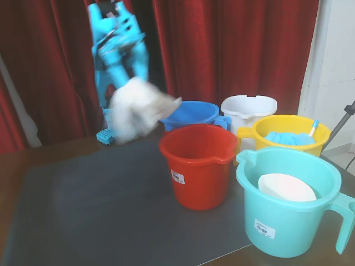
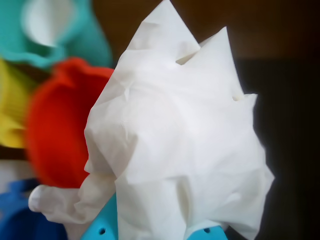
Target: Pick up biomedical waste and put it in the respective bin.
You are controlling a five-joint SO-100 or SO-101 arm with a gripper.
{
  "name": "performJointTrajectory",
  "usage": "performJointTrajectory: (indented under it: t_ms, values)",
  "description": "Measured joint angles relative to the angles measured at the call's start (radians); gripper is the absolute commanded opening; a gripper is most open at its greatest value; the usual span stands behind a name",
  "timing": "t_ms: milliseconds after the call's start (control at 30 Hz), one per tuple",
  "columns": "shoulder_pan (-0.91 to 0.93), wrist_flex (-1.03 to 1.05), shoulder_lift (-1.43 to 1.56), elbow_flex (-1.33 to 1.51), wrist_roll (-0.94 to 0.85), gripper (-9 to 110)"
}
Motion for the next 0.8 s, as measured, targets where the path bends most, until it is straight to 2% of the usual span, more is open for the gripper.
performJointTrajectory:
  t_ms: [233,633,800]
  values:
    - [-0.164,0.0,-0.147,-0.127,0.097,0]
    - [-0.201,0.0,-0.505,-0.511,0.17,0]
    - [-0.204,0.0,-0.558,-0.548,0.164,0]
